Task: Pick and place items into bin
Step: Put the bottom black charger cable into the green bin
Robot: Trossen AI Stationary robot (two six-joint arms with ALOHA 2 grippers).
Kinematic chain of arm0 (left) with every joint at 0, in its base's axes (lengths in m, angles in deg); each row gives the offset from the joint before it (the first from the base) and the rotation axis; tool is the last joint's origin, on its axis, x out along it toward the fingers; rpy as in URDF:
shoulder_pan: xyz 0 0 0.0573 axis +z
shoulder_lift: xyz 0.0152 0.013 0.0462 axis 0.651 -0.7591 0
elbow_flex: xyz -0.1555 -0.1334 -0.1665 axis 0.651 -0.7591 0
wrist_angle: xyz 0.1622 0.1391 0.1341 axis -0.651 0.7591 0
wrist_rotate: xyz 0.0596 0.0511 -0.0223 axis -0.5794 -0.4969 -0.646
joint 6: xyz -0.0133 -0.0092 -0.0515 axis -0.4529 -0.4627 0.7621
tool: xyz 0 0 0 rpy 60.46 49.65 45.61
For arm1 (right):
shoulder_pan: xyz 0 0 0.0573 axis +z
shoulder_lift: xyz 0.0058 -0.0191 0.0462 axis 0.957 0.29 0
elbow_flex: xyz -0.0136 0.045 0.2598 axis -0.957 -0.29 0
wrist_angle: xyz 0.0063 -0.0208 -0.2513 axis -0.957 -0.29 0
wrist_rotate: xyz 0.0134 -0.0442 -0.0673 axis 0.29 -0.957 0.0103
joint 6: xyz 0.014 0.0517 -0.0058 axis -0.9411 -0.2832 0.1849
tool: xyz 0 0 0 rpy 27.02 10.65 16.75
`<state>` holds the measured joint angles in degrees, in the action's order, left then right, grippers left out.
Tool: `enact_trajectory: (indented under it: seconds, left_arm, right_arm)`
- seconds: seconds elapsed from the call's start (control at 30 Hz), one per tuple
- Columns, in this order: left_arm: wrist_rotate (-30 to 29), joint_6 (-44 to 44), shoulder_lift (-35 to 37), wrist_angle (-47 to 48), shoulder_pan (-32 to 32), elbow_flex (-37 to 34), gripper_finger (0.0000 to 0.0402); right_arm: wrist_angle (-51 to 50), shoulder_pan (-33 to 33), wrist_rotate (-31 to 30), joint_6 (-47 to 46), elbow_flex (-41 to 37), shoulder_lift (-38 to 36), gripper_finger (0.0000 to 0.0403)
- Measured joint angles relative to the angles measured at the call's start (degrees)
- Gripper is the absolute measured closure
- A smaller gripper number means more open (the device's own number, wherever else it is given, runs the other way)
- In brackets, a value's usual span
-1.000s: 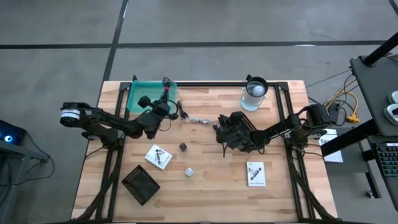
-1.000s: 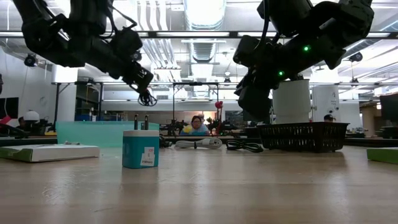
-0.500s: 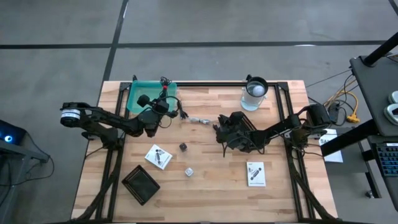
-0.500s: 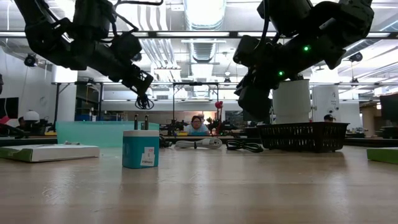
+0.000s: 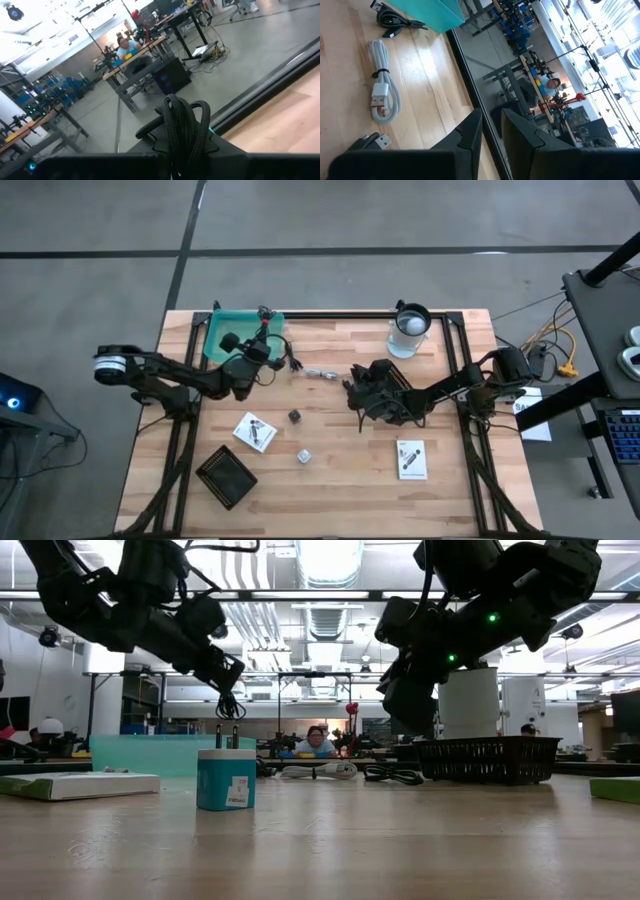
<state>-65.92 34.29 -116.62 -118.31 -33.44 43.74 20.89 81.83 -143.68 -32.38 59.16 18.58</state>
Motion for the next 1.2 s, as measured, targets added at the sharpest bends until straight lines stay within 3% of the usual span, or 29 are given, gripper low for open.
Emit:
enact_trajectory:
  seconds: [0.3, 0.5, 0.97, 1.2]
  left_arm:
    - [9.80, 11.74, 7.07, 17.11, 1.55, -0.04, 0.0392]
    - [9.76, 17.56, 9.52, 24.39, 3.50, -0.06, 0.0392]
    - [7.50, 23.67, 9.44, 24.97, 7.08, -0.11, 0.0392]
    - [5.18, 28.50, 10.70, 33.88, 8.30, -0.15, 0.0392]
  right_arm:
    - [0.00, 0.00, 0.00, 0.00, 0.00, 0.00, 0.0342]
    - [-0.01, 0.00, 0.00, 0.00, 0.00, 0.00, 0.0342]
    - [0.00, 0.00, 0.00, -0.02, 0.00, 0.00, 0.0342]
    - [-0.01, 0.00, 0.00, -0.56, 0.00, 0.00, 0.0342]
